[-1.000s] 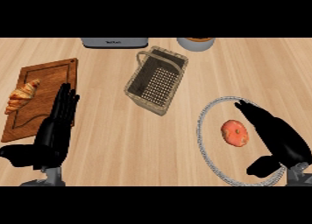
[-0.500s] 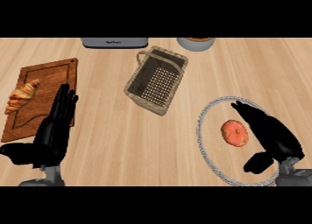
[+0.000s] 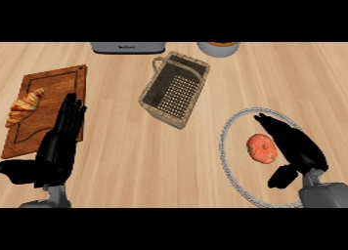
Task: Pick the squash from the placemat and place it in the basket
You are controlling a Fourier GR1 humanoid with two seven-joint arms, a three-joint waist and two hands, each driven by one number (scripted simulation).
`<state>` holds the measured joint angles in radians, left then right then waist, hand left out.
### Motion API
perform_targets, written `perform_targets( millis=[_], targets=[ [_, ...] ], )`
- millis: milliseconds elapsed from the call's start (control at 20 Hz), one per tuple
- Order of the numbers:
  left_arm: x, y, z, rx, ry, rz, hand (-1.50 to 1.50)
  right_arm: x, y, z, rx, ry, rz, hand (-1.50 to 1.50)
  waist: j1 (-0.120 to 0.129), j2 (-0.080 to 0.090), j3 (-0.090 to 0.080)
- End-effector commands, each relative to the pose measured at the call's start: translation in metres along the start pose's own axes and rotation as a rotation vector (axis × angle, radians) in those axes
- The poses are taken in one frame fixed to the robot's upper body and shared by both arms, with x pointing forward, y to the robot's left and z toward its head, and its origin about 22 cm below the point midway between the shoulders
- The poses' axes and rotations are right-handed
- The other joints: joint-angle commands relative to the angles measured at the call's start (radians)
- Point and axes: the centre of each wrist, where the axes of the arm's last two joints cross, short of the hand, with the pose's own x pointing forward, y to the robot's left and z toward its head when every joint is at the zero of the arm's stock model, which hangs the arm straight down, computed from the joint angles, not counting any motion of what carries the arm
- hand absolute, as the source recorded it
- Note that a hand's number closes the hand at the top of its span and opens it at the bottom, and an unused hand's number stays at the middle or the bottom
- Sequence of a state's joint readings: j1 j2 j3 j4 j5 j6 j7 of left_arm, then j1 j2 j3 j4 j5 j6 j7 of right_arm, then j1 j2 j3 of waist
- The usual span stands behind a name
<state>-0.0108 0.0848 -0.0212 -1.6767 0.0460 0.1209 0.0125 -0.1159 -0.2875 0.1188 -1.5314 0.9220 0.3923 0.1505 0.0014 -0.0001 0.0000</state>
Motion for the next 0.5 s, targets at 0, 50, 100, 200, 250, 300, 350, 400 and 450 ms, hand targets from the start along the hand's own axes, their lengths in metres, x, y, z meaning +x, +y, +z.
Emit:
perform_targets(
  millis=[0, 50, 100, 200, 250, 300, 350, 400, 450],
  targets=[
    [0.000, 0.018, -0.007, 0.023, -0.003, 0.000, 0.00, -0.008, 0.021, 0.005, 0.007, -0.006, 0.010, -1.50, -0.002, 0.000, 0.000],
    [0.008, 0.012, -0.009, 0.017, 0.000, 0.005, 0.00, -0.004, 0.016, -0.019, 0.009, -0.001, -0.006, -1.50, 0.001, 0.000, 0.000],
    [0.007, -0.017, -0.008, 0.004, -0.009, 0.020, 0.00, 0.006, 0.010, -0.015, -0.010, -0.003, -0.002, -1.50, 0.000, 0.000, 0.000],
    [-0.007, -0.010, 0.011, 0.012, 0.013, 0.016, 0.00, -0.013, 0.016, 0.005, 0.014, -0.002, 0.008, -1.50, -0.001, -0.001, 0.000],
    [0.013, 0.007, 0.004, 0.001, -0.003, -0.005, 0.00, -0.008, 0.001, -0.011, -0.019, 0.007, -0.014, -1.50, 0.001, 0.000, 0.000],
    [-0.014, 0.002, 0.003, 0.006, -0.009, 0.007, 0.00, -0.005, 0.017, -0.010, 0.011, -0.001, 0.008, -1.50, -0.001, 0.000, 0.000],
    [0.006, -0.011, 0.004, 0.004, -0.012, 0.000, 0.00, -0.023, 0.009, -0.024, 0.020, 0.015, -0.009, -1.50, 0.002, 0.000, 0.000],
    [-0.008, -0.006, 0.006, 0.006, 0.002, 0.004, 0.00, -0.011, 0.021, -0.017, 0.017, 0.017, -0.013, -1.50, 0.000, 0.000, 0.000],
    [-0.005, -0.007, 0.002, 0.003, 0.008, 0.006, 0.00, -0.015, 0.014, -0.020, 0.012, 0.008, -0.007, -1.50, 0.000, 0.000, 0.000]
  ],
)
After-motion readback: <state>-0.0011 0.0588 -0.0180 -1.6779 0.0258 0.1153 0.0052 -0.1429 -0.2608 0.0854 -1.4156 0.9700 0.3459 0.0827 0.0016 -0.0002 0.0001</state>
